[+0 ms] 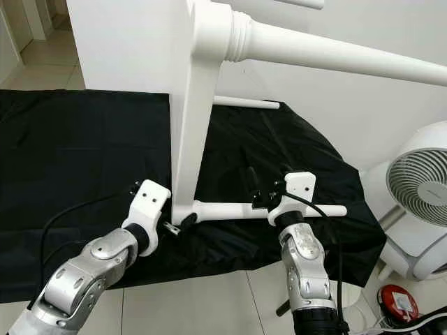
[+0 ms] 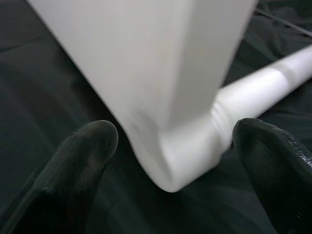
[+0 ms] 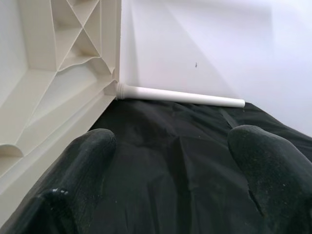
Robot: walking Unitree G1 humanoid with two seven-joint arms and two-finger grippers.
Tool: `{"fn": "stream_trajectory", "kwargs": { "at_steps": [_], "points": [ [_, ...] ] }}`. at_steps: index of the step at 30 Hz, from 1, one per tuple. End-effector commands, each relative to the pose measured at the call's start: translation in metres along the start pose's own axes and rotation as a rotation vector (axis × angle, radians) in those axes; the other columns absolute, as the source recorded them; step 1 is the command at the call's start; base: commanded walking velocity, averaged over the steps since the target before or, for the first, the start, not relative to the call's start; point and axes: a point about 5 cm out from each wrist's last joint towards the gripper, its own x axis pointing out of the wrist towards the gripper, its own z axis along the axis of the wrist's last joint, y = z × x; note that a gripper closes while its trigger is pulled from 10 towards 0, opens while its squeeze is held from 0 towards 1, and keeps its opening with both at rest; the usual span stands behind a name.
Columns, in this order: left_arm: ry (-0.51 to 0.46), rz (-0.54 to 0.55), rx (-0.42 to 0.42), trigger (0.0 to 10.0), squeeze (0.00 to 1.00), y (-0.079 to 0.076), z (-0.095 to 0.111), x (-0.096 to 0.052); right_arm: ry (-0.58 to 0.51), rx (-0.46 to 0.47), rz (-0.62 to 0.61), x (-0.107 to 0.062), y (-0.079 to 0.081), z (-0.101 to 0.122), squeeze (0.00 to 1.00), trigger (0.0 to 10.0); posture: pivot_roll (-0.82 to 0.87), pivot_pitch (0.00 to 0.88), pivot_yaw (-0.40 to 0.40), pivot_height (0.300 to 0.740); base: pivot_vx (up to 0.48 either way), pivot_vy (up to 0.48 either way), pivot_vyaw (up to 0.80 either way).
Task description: Building children table
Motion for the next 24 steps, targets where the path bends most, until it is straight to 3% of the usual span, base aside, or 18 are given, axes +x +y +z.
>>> {"fn": "stream_trajectory", "kwargs": {
  "at_steps": [1, 7, 24],
  "points": [
    [0.018, 0.116, 0.003, 10.0, 0.00, 0.006, 0.000, 0.002, 0.005, -0.007, -0.019, 0.000, -0.005, -0.002, 0.00, 10.0, 0.04, 0.000, -0.130, 0.740, 0.000, 0.000, 0.00],
    [0.005, 0.172, 0.007, 10.0, 0.00, 0.010, 0.008, 0.002, -0.001, -0.002, -0.012, 0.004, -0.004, -0.001, 0.00, 10.0, 0.05, 0.000, -0.139, 0.740, 0.000, 0.000, 0.00],
    [-0.077, 0.149, -0.024, 10.0, 0.00, 0.006, 0.031, 0.011, -0.005, 0.005, -0.008, 0.008, -0.001, -0.002, 0.00, 10.0, 0.05, 0.000, -0.135, 0.740, 0.000, 0.000, 0.00]
  ]
}}
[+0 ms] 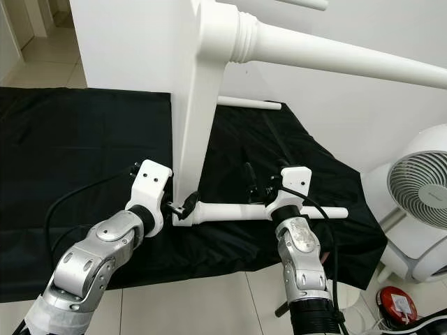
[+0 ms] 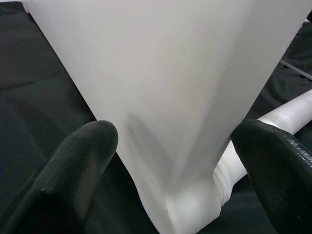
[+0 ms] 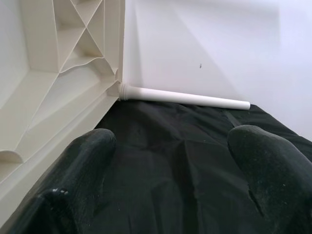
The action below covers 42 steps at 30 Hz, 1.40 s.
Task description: Building children table
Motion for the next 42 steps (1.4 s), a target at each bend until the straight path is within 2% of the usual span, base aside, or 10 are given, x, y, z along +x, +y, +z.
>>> {"fn": "stream_trajectory", "kwargs": {
  "at_steps": [1, 9, 17, 20, 24, 27, 29, 36, 42],
  "points": [
    [-0.007, 0.091, -0.006, 10.0, 0.00, 0.002, 0.005, 0.004, -0.002, -0.003, -0.020, 0.000, -0.004, -0.001, 0.00, 10.0, 0.05, 0.000, -0.133, 0.740, 0.000, 0.000, 0.00],
    [-0.024, 0.080, -0.021, 10.0, 0.00, -0.001, 0.012, 0.007, -0.002, -0.003, -0.026, 0.001, -0.005, -0.001, 0.00, 10.0, 0.05, 0.000, -0.129, 0.740, 0.000, 0.000, 0.00],
    [-0.034, 0.131, -0.047, 10.0, 0.00, -0.002, 0.016, 0.010, 0.000, 0.007, -0.023, 0.000, -0.001, -0.002, 0.00, 10.0, 0.05, 0.000, -0.127, 0.740, 0.000, 0.000, 0.00],
    [-0.025, 0.238, -0.057, 10.0, 0.00, 0.015, 0.015, 0.007, 0.006, 0.004, -0.023, -0.001, 0.000, -0.004, 0.00, 10.0, 0.05, 0.000, -0.123, 0.740, 0.000, 0.000, 0.00],
    [-0.022, 0.297, -0.044, 10.0, 0.00, 0.025, 0.015, 0.005, 0.007, 0.005, -0.024, -0.002, 0.000, -0.005, 0.00, 10.0, 0.05, 0.000, -0.120, 0.740, 0.000, 0.000, 0.00],
    [-0.015, 0.423, -0.015, 10.0, 0.00, 0.048, 0.014, -0.002, 0.010, 0.008, -0.026, -0.003, 0.001, -0.006, 0.00, 10.0, 0.05, 0.000, -0.116, 0.740, 0.000, 0.000, 0.00],
    [-0.015, 0.423, -0.015, 10.0, 0.00, 0.048, 0.014, -0.002, 0.010, 0.008, -0.026, -0.003, 0.001, -0.006, 0.00, 10.0, 0.05, 0.000, -0.116, 0.740, 0.000, 0.000, 0.00],
    [0.005, 0.496, 0.028, 10.0, 0.00, 0.063, 0.012, -0.009, 0.015, 0.008, -0.028, -0.004, 0.002, -0.008, 0.00, 10.0, 0.05, 0.000, -0.112, 0.740, 0.000, 0.000, 0.00],
    [0.009, 0.511, 0.047, 10.0, 0.00, 0.067, 0.012, -0.011, 0.015, 0.008, -0.027, -0.003, 0.003, -0.009, 0.00, 10.0, 0.05, 0.000, -0.112, 0.740, 0.000, 0.000, 0.00]
  ]
}}
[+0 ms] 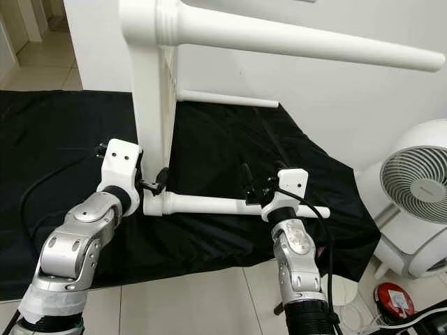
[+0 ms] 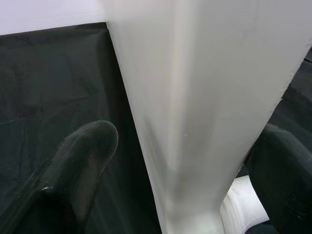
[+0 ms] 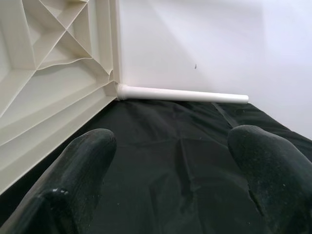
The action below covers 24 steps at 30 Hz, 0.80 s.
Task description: Building children table
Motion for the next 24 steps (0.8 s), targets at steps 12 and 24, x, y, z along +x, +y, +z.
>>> {"fn": "stream_trajectory", "kwargs": {
  "at_steps": [12, 24],
  "points": [
    [0.058, 0.115, -0.071, 10.0, 0.00, -0.019, -0.005, 0.008, 0.016, -0.020, -0.017, 0.000, -0.005, -0.004, 0.00, 10.0, 0.05, 0.000, -0.120, 0.740, 0.000, 0.000, 0.00],
    [0.037, 0.128, -0.107, 10.0, 0.00, -0.035, 0.005, 0.020, 0.007, -0.026, -0.019, 0.004, -0.005, -0.001, 0.00, 10.0, 0.03, 0.000, -0.118, 0.740, 0.000, 0.000, 0.00]
  ]
}}
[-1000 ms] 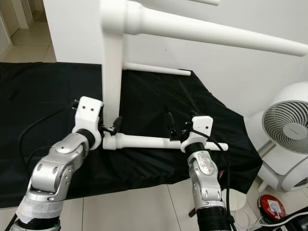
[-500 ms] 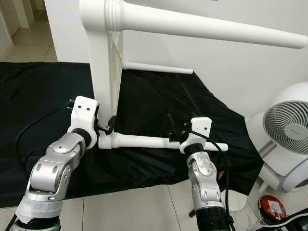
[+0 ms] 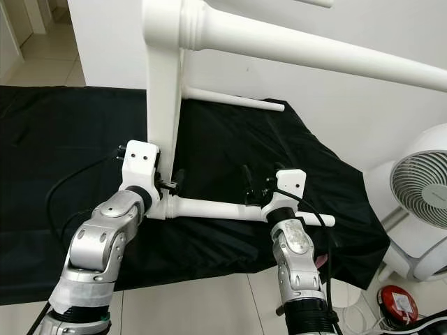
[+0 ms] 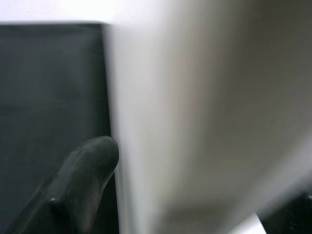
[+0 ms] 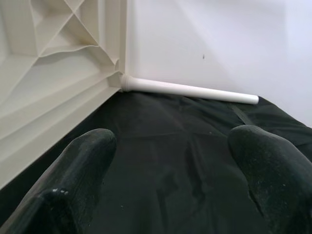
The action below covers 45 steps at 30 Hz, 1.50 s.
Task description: Building children table
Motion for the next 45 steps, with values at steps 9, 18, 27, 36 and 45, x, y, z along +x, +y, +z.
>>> {"fn": "stream_trajectory", "kwargs": {
  "at_steps": [9, 18, 27, 36, 45],
  "points": [
    [-0.114, 0.169, -0.055, 10.0, 0.00, -0.004, 0.015, 0.002, -0.011, -0.020, -0.020, 0.003, -0.005, 0.003, 0.00, 10.0, 0.02, 0.000, -0.130, 0.740, 0.000, 0.000, 0.00],
    [-0.258, 0.208, -0.101, 10.0, 0.00, -0.003, 0.035, 0.000, -0.011, -0.021, -0.016, 0.007, -0.004, 0.004, 0.00, 10.0, 0.02, 0.000, -0.134, 0.740, 0.000, 0.000, 0.00],
    [-0.350, 0.203, -0.060, 10.0, 0.00, -0.010, 0.049, 0.002, -0.013, -0.020, -0.022, 0.009, -0.004, 0.003, 0.00, 10.0, 0.01, 0.000, -0.127, 0.740, 0.000, 0.000, 0.00],
    [-0.376, 0.180, -0.004, 10.0, 0.00, -0.014, 0.049, 0.008, -0.024, -0.022, -0.039, 0.010, -0.006, 0.006, 0.00, 10.0, 0.00, 0.000, -0.109, 0.740, 0.000, 0.000, 0.00],
    [-0.342, 0.161, 0.052, 0.0, 0.00, -0.010, 0.042, 0.015, -0.033, -0.023, -0.056, 0.009, -0.008, 0.006, 0.00, 10.0, -0.02, 0.000, -0.084, 0.740, 0.000, 0.000, 0.00]
  ]
}}
